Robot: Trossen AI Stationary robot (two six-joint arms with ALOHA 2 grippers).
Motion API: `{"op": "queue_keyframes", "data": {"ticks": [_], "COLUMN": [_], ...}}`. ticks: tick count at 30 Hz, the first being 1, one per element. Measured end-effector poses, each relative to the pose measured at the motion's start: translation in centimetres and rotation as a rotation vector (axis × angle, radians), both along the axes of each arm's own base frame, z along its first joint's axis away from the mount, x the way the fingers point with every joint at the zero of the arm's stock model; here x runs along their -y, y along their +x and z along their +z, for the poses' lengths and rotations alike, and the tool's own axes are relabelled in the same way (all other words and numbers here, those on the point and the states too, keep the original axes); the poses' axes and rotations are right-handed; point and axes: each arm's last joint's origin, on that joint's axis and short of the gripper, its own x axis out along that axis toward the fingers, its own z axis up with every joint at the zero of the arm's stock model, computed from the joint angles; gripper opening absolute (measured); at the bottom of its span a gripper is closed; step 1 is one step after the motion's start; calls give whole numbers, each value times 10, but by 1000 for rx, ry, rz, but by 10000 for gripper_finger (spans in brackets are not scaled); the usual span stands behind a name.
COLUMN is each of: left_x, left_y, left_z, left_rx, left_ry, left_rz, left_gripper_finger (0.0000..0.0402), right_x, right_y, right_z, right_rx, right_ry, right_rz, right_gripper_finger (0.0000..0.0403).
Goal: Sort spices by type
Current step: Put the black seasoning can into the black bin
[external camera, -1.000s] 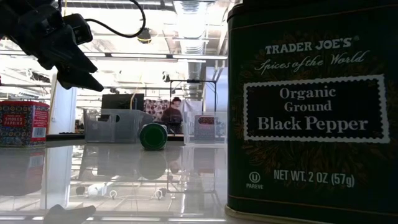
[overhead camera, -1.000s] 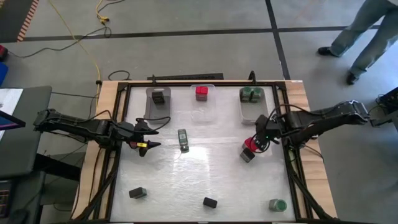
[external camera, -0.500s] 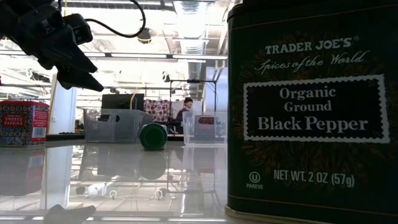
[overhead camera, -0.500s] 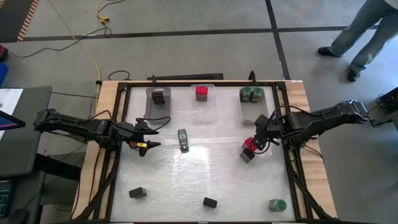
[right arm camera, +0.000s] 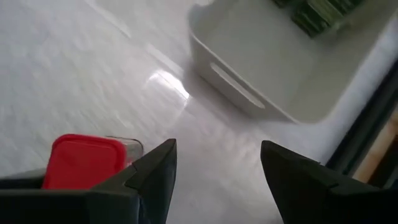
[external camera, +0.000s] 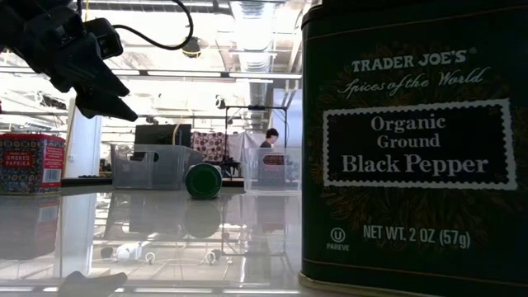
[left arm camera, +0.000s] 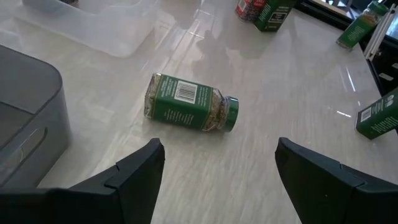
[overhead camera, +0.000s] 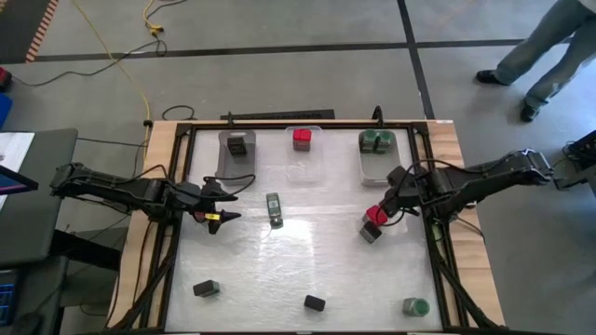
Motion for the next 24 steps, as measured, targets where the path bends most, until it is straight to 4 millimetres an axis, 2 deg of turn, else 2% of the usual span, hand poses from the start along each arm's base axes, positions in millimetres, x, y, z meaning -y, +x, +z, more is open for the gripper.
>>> {"op": "queue_keyframes", "data": {"ticks": [6, 17, 24], "left_x": [0, 0, 0], "left_y": [0, 0, 0], "left_z": [0, 0, 0], "left_rx": [-3, -2, -2], "left_ry": [27, 25, 25], "left_rz": [-14, -13, -13], "left_gripper_finger": [295, 295, 295], "right_x": [-9, -50, -76], "right_y": [-4, -16, -20], "right_z": [-1, -2, -10], "right_rx": [21, 145, 149], "right_ry": [38, 182, 248], "right_rz": [-42, -97, -153], "right_gripper_finger": [260, 260, 260]}}
